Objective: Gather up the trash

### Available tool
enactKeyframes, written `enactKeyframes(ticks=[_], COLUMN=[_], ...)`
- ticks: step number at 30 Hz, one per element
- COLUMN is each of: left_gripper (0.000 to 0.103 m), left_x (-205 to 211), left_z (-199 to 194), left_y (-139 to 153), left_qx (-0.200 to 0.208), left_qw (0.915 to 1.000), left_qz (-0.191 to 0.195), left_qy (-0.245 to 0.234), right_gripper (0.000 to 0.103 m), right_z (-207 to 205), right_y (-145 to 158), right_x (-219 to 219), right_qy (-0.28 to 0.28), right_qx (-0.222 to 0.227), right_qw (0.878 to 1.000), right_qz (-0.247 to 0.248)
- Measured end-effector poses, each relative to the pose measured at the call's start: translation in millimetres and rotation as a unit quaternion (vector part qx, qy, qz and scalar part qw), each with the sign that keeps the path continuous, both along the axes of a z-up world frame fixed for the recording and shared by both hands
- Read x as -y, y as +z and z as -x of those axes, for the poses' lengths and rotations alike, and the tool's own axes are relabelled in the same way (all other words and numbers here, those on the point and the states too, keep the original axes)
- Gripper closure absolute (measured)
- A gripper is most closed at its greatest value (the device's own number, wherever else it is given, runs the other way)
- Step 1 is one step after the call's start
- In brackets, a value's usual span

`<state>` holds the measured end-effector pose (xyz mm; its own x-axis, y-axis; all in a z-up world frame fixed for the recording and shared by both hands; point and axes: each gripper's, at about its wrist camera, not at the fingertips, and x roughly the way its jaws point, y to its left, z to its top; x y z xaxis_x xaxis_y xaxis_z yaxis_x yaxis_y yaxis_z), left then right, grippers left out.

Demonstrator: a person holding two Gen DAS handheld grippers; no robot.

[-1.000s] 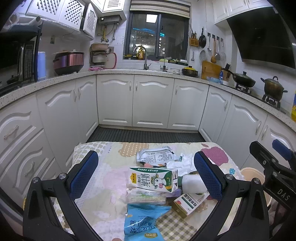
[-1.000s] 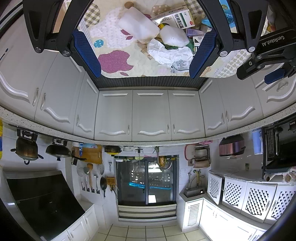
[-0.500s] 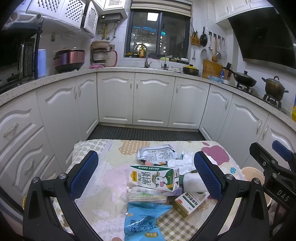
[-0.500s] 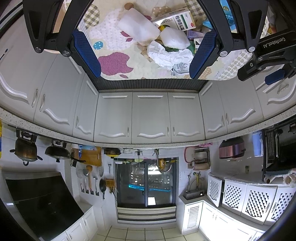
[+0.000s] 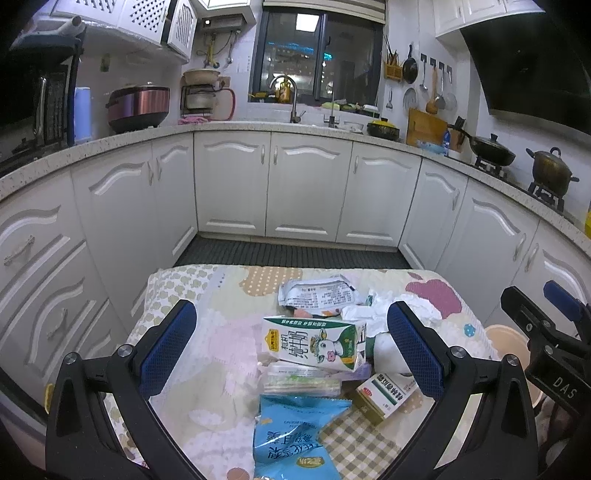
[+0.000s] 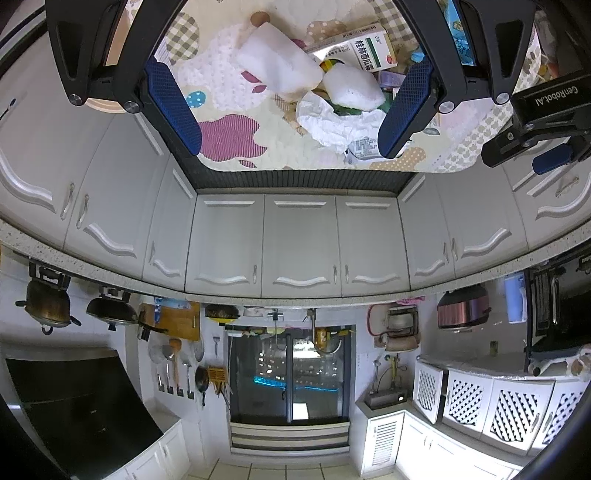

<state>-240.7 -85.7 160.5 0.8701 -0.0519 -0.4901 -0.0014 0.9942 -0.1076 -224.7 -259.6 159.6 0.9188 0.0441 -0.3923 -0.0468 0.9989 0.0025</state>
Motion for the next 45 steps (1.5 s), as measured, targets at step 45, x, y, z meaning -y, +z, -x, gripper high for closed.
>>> enactKeyframes(ticks=[45], left_gripper=[0.001], left_x=[-47], left_z=[-19], left_y=[-87], left_qx=[-0.24], left_qw=[0.9537], left_qz=[0.094], left_qy=[-0.155], right_gripper=[0.017], right_z=[-108], right_y=[-58], right_x=[-67], right_qy=[0.241], right_qx=[-0.202], right_qw=[0.946], right_qz=[-0.075])
